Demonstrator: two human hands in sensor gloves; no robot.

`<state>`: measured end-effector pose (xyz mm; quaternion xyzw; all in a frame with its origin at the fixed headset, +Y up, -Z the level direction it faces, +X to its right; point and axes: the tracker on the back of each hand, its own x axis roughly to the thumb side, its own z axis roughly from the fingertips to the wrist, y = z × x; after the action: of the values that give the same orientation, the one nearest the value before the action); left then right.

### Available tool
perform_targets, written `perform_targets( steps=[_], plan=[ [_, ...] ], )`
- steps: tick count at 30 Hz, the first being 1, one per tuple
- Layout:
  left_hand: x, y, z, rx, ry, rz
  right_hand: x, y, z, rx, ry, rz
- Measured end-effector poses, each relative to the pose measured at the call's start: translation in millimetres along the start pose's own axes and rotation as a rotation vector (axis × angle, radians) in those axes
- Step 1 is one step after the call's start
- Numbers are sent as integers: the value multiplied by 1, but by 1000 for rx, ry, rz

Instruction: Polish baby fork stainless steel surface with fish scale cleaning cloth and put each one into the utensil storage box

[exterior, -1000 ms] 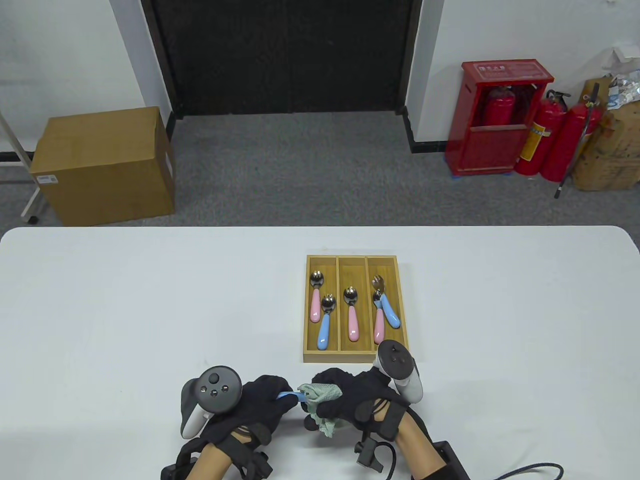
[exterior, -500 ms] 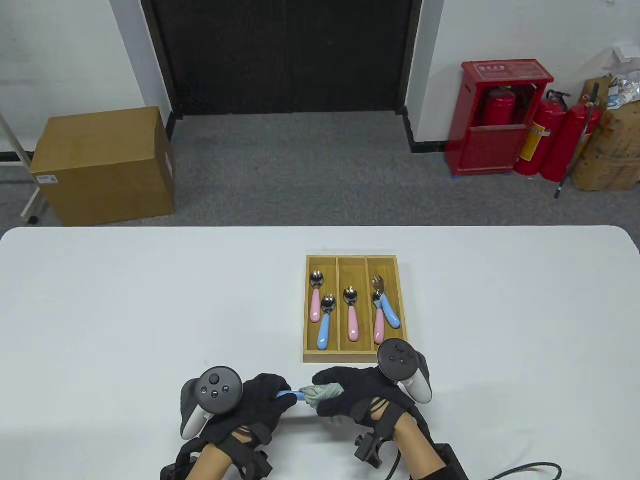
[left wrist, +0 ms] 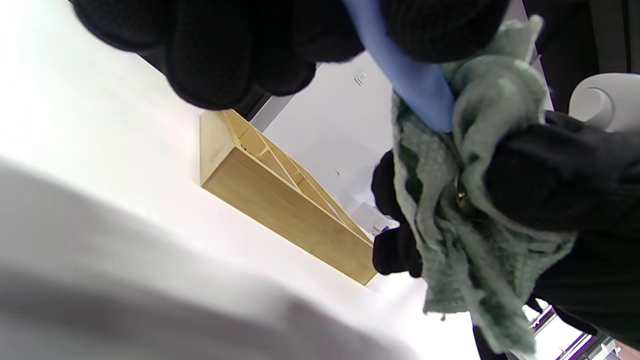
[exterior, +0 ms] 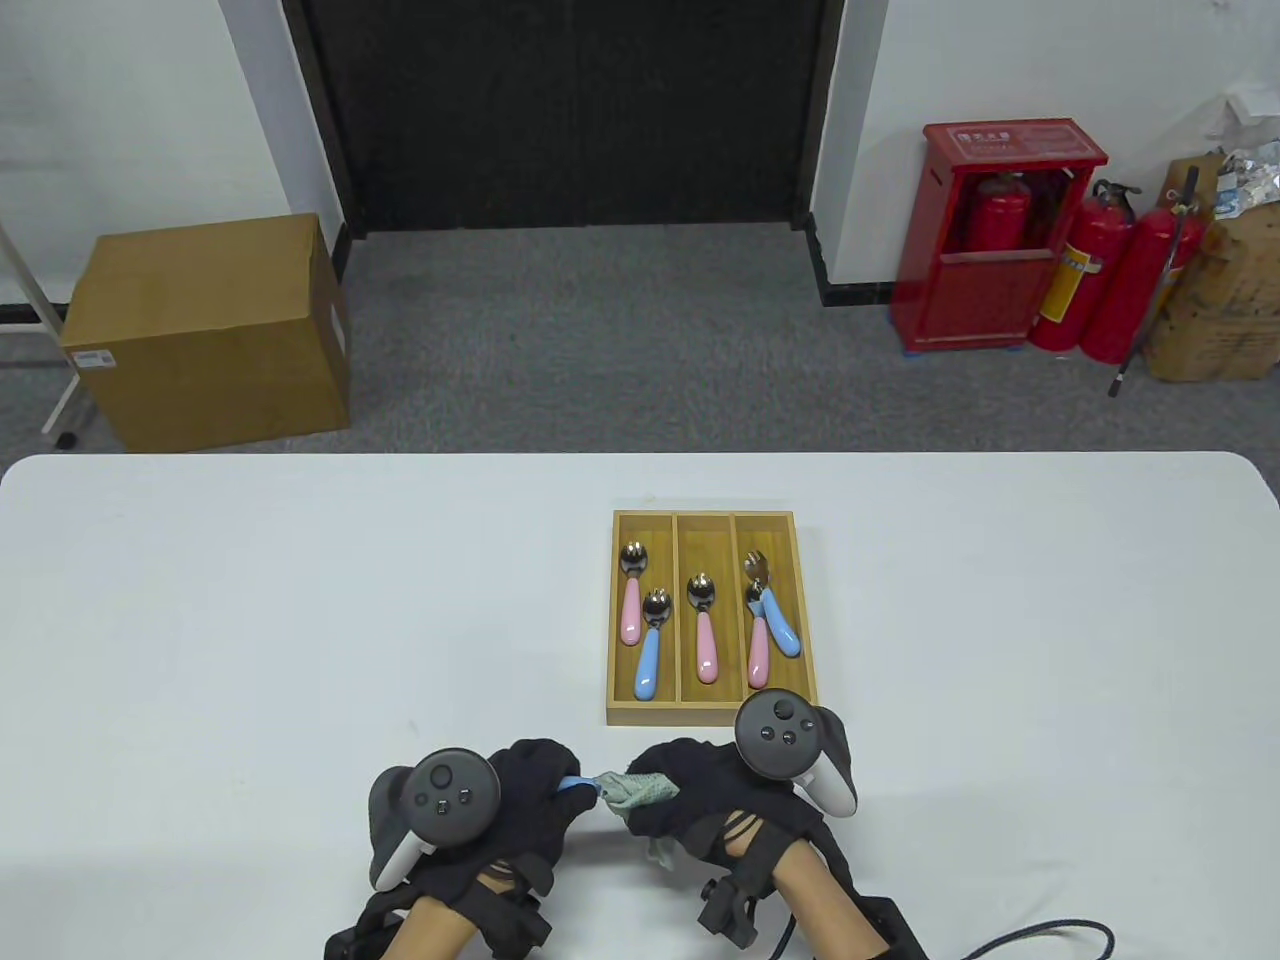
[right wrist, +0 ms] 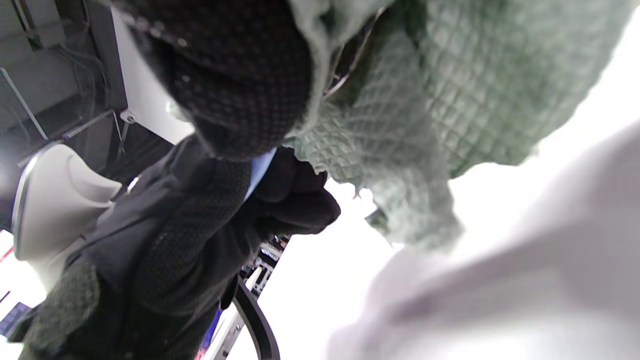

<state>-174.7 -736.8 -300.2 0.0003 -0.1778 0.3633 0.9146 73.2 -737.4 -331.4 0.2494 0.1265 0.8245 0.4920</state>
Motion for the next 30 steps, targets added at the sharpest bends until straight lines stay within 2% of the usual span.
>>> perform_targets(
  steps=[2,7,11,14,21,25,30],
  plan=[
    [-1,2,-1,0,2,23,-2,-2,-1,-22,-15,-47],
    [-6,7,-4,-16,6,128,-10,-4,-3,-44,-33,-304],
    [-13,13,-4,-29,4,177,-12,-6,-4,-27,-45,-378],
    [-15,16,-3,-47,1,191,-14,-7,-4,25,-49,-401],
    [-8,14,-1,-67,-20,109,-9,-13,-1,127,-21,-199],
    [-1,10,-2,-75,-30,64,-5,-8,0,180,-17,-77],
    [4,3,-2,-78,-22,24,2,2,-3,176,-8,58]
  ],
)
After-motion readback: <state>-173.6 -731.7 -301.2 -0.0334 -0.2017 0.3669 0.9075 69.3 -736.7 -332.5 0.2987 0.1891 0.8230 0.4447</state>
